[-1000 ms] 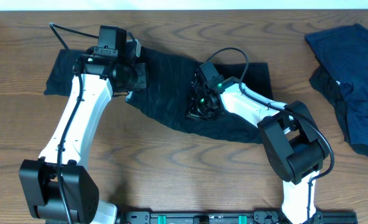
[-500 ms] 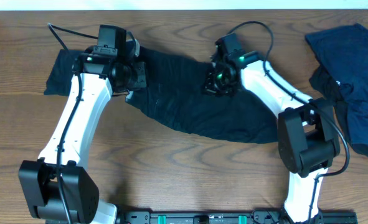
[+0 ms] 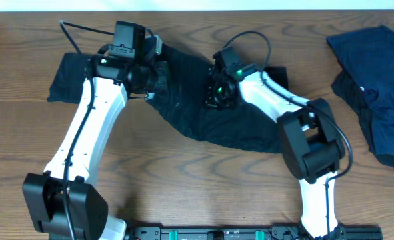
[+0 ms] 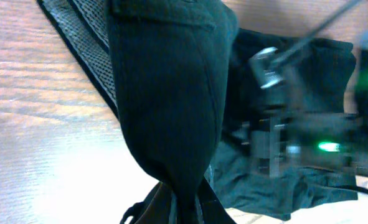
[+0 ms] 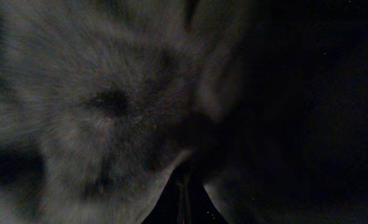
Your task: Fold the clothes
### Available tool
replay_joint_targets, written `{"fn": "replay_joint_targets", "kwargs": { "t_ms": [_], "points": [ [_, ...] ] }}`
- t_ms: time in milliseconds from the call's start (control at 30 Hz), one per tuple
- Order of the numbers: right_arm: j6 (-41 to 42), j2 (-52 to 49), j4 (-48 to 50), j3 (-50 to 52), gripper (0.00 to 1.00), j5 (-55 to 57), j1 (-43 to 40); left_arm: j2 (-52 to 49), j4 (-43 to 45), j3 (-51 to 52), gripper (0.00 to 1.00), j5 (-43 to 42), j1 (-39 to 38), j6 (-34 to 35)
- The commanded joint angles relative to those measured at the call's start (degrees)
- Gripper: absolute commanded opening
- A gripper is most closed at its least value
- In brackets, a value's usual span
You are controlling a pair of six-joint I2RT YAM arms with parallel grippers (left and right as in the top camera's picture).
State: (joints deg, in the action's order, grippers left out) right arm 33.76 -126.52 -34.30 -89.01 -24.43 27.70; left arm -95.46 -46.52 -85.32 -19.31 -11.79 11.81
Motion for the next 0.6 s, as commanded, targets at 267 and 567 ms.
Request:
{"fn": "replay_joint_targets", "kwargs": {
  "t_ms": [267, 567],
  "points": [
    [-2.2, 1.1, 1.0, -6.4, 0.01, 0.0, -3.2, 1.6, 0.3, -1.8, 0.06, -0.4, -0.2, 0.3],
    [-2.1, 0.7, 1.3, -9.6, 0.01, 0.5, -8.6, 1.6, 0.5, -1.8, 0.06, -0.4, -0.2, 0.8]
  ]
}}
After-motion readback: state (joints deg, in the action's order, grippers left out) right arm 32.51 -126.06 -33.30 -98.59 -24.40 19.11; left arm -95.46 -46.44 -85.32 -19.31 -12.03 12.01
